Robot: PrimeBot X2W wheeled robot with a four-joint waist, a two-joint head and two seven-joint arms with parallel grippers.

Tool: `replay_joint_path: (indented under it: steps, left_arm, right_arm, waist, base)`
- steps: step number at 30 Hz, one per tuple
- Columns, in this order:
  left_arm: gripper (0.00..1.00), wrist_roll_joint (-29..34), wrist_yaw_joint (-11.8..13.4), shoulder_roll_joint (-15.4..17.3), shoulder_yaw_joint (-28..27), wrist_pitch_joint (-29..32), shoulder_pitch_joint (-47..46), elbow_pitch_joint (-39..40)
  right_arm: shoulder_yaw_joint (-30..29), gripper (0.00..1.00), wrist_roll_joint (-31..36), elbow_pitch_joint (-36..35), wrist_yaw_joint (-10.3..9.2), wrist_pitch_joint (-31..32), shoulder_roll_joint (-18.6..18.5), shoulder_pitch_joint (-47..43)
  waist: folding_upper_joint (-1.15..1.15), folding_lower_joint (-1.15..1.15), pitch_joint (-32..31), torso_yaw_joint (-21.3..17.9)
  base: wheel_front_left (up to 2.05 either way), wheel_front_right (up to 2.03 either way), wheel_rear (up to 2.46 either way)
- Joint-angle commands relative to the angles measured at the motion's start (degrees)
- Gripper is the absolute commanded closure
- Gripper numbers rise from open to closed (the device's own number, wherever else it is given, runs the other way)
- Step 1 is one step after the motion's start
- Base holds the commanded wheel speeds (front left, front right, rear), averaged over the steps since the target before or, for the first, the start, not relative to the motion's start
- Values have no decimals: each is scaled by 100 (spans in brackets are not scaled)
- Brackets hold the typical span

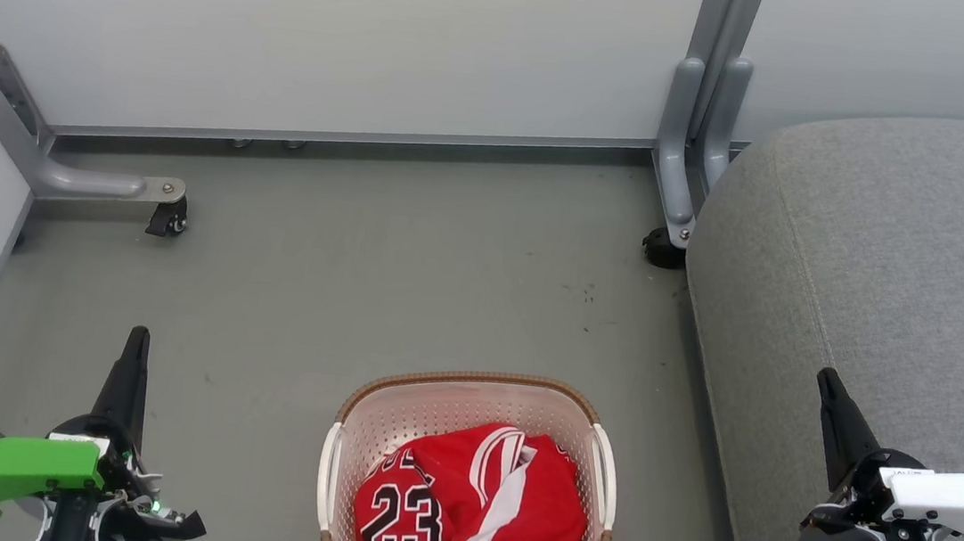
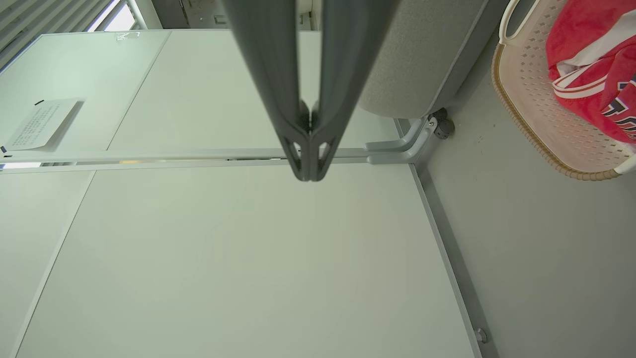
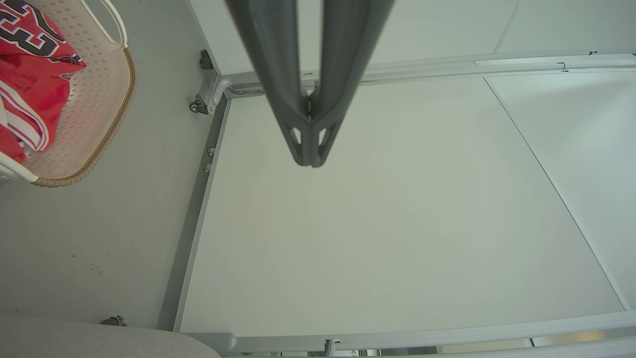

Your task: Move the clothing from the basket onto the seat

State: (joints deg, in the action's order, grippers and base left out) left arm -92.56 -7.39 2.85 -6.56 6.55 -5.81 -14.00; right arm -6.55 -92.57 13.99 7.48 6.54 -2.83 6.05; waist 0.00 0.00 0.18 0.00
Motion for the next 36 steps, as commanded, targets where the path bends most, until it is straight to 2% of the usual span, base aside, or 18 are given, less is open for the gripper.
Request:
replay_joint_path:
  steps: [1, 7, 8, 15, 23, 30, 36]
  left_arm:
    - [100, 29, -25, 9, -3, 8, -94, -9]
    - [100, 29, -26, 9, -3, 9, -94, -9]
    - [0, 0, 1, 0, 2, -1, 0, -1]
    - [0, 45, 11, -40, 108, -105, 146, -134]
    - [0, 525, 8, 20, 307, -335, 156, -111]
    - [0, 1421, 6, 9, 298, -518, 232, -10]
    - [0, 2318, 5, 5, 447, -663, 361, 133]
  right_arm:
    - [0, 100, 31, 9, 2, 11, -13, 43]
    - [0, 100, 31, 9, 2, 11, -13, 43]
    - [1, 0, 0, 1, 0, -1, 0, 0]
    - [79, 0, 30, 116, -1, -82, 46, -147]
    - [417, 0, 319, 91, -1, -322, -79, -175]
    - [582, 0, 931, 25, 0, -515, -202, -205]
    - [972, 0, 1603, 3, 0, -658, -426, -265]
  waist:
    - [0, 0, 0, 0]
    - [0, 0, 0, 0]
    - [0, 0, 0, 0]
    - [0, 0, 3, 0]
    - [0, 0, 2, 3]
    - [0, 0, -2, 4]
    - [0, 0, -6, 17]
  base:
    - [0, 0, 0]
    - [0, 0, 0]
    - [0, 0, 0]
    - [0, 0, 0]
    - [0, 0, 0]
    - [0, 0, 0]
    - [0, 0, 0]
